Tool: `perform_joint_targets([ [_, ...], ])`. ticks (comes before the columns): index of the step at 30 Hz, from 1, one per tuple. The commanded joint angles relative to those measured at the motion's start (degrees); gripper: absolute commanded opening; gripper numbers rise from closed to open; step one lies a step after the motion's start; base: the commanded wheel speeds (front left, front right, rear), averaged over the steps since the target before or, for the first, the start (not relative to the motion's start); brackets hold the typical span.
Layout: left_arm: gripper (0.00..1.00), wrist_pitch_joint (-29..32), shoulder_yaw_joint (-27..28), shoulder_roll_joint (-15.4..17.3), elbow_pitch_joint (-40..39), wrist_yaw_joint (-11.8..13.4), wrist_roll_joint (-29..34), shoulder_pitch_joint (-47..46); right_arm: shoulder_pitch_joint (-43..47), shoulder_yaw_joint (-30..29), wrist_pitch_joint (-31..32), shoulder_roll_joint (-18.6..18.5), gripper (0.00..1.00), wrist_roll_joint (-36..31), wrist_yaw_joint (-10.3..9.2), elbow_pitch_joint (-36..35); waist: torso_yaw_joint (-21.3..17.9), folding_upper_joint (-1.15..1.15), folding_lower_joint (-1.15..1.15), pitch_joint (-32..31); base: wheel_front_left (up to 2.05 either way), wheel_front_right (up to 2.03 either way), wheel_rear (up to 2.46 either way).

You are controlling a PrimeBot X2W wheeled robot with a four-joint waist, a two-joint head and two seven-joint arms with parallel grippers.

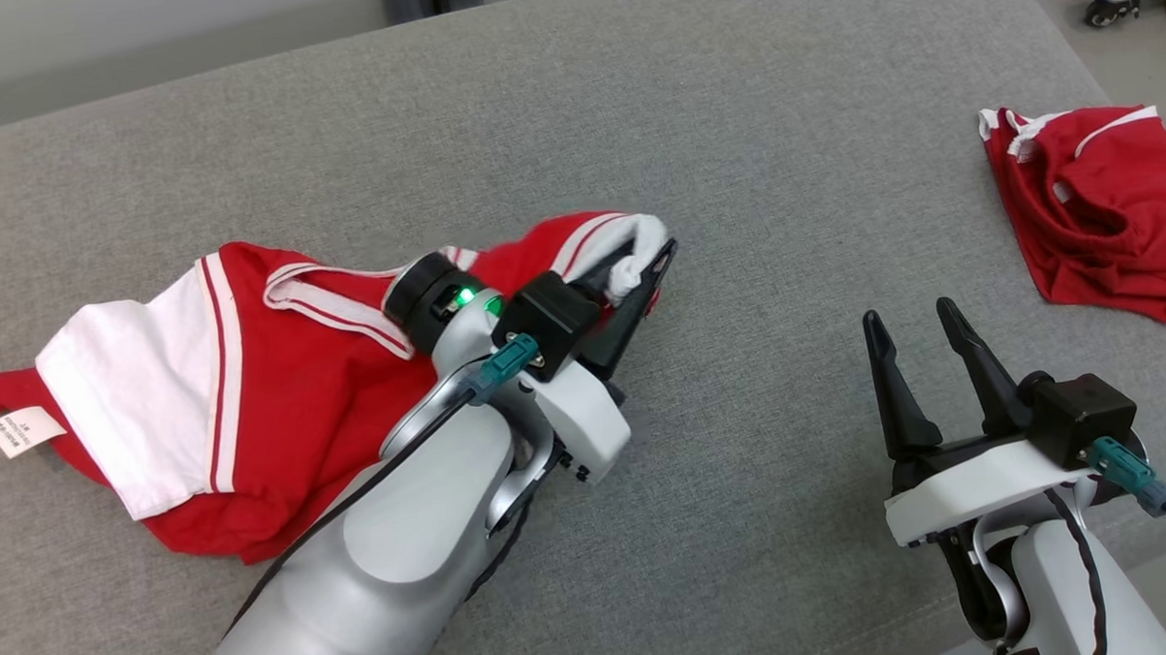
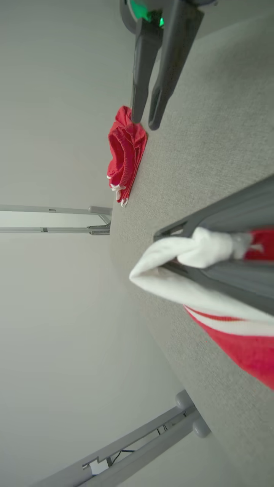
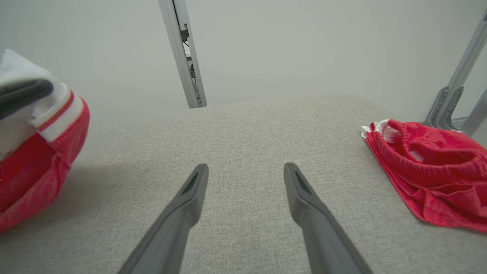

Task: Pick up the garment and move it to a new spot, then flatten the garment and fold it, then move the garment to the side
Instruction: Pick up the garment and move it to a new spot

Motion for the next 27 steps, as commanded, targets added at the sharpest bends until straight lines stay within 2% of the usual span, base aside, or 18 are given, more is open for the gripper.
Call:
perform_joint_targets([
  [1,1.0,-0.1,0.6,0.5,1.2,1.2,-0.3,-0.4,0.2,-0.1,0.0,-0.2,1.0,0.3,0.0,-0.5,0.8,0.0,0.0,-0.3,0.0,0.0,0.0],
  [4,1.0,-0.1,2.8,0.4,3.1,2.4,0.0,1.1,0.5,-0.3,0.0,-0.2,1.0,-0.2,0.0,-0.2,2.3,0.0,0.0,-1.1,0.0,0.0,0.0],
  [11,1.0,-0.1,9.3,1.0,2.6,3.3,1.8,6.8,1.0,-0.2,0.0,-0.2,1.0,-0.9,0.0,0.1,6.0,0.0,0.0,-3.5,0.0,0.0,0.0],
  [22,1.0,-0.1,26.2,2.7,-7.1,6.4,5.7,23.6,3.1,-0.3,0.0,-0.2,1.0,-1.8,0.0,1.4,12.0,0.0,0.0,-9.0,0.0,0.0,0.0],
  [27,1.0,-0.1,32.6,2.2,-11.0,6.5,8.1,31.1,4.6,-0.2,0.0,-0.2,1.0,-2.1,0.0,1.8,14.0,0.0,0.0,-11.0,0.0,0.0,0.0],
])
